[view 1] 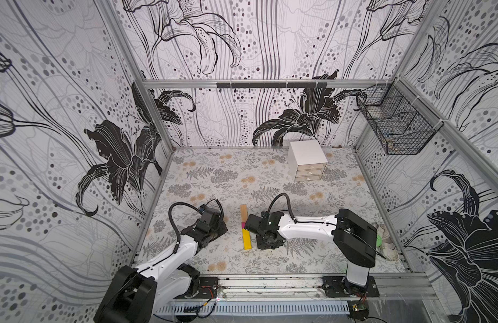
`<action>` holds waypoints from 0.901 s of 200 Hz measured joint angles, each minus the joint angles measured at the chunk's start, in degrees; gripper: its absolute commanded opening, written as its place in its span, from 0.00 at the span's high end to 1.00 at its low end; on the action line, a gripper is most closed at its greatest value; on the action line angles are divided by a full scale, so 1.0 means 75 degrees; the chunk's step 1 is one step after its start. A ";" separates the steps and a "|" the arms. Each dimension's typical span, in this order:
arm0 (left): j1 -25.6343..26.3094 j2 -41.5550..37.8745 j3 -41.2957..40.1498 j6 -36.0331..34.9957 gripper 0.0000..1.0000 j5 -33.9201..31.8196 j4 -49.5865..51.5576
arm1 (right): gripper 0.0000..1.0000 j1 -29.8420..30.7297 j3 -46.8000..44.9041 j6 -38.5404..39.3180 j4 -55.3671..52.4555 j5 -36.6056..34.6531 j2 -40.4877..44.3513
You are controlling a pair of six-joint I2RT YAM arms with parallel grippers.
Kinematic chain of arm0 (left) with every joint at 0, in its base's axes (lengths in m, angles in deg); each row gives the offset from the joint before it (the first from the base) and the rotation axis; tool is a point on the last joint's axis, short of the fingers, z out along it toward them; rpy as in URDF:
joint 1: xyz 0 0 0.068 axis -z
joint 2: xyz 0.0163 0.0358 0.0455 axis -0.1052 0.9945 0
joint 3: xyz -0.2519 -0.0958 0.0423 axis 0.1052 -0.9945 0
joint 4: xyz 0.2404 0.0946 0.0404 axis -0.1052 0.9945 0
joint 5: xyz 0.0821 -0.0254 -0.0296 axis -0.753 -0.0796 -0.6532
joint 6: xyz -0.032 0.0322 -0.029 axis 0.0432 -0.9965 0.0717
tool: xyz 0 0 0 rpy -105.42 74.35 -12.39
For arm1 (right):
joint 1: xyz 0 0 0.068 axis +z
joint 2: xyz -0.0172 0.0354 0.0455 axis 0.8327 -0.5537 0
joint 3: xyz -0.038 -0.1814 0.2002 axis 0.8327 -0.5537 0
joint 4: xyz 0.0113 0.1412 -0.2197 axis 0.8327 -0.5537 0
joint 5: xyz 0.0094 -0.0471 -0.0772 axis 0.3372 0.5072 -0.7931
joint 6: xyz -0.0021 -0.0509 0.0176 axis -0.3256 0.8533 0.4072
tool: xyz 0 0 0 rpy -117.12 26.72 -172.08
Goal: Assemble the letter h with building blocks
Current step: Assemble the building block at the center of the board.
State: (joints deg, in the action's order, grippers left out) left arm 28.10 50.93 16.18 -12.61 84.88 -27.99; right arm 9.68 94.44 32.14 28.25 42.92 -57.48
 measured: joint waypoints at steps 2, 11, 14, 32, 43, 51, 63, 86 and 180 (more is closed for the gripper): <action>0.0000 0.0000 0.0000 0.0003 0.69 0.0000 0.0000 | 0.72 0.0000 0.0000 0.0000 0.0000 0.0000 0.0000; 0.0000 0.0000 0.0000 0.0000 0.69 0.0000 -0.0003 | 0.72 -0.0006 0.0000 0.0000 0.0000 0.0000 0.0000; 0.0000 0.0000 0.0000 0.0000 0.69 0.0000 0.0000 | 0.72 -0.0006 0.0000 0.0000 0.0000 0.0000 0.0000; 0.0000 0.0000 0.0000 0.0003 0.69 0.0000 0.0000 | 0.72 -0.0023 0.0000 0.0003 0.0000 0.0000 0.0000; 0.0000 0.0000 0.0000 0.0003 0.69 0.0000 0.0000 | 0.72 -0.0029 0.0003 0.0003 0.0000 0.0000 -0.0006; 0.0000 -0.0003 0.0000 0.0003 0.69 0.0000 0.0000 | 0.72 -0.0035 0.0020 0.0003 -0.0023 0.0000 -0.0017; 0.0000 -0.0009 0.0000 0.0003 0.69 0.0000 0.0000 | 0.72 -0.0038 0.0035 0.0003 -0.0032 0.0000 -0.0029; 0.0000 -0.0015 0.0000 0.0003 0.69 0.0000 0.0000 | 0.72 -0.0070 0.0035 0.0006 -0.0035 0.0000 -0.0029; 0.0000 -0.0017 0.0000 0.0003 0.69 0.0000 0.0000 | 0.72 -0.0099 0.0224 0.0181 -0.0160 0.0000 -0.0172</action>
State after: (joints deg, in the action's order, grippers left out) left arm 28.10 50.80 16.18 -12.59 84.88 -27.99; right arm 8.94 96.12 33.49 27.05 42.92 -58.77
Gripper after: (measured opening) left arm 0.311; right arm 0.329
